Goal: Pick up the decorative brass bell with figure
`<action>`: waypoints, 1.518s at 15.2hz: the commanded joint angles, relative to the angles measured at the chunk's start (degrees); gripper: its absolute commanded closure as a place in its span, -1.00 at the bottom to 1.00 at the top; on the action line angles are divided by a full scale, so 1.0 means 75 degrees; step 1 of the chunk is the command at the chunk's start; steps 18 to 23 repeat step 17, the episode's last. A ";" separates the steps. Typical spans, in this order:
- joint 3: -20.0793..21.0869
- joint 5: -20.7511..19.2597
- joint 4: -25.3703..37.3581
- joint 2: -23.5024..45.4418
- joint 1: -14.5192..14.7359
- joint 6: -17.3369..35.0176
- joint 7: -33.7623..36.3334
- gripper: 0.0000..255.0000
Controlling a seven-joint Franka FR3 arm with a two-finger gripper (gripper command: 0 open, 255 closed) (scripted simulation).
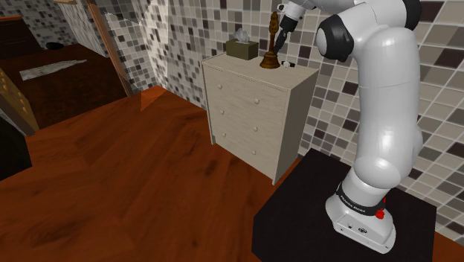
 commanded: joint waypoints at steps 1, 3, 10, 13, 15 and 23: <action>0.0006 0.0009 0.0121 0.0027 -0.0037 -0.0098 0.0036 1.00; 0.0012 0.0027 0.0387 0.0068 -0.0122 -0.0306 0.0118 1.00; 0.0065 0.0176 0.1475 0.0301 -0.0522 -0.1095 0.0420 1.00; 0.0111 0.0291 0.2045 0.0457 -0.0762 -0.1472 0.0567 1.00; 0.0152 0.0391 0.2476 0.0587 -0.0955 -0.1742 0.0677 1.00; 0.0158 0.0397 0.2509 0.0597 -0.0971 -0.1762 0.0686 1.00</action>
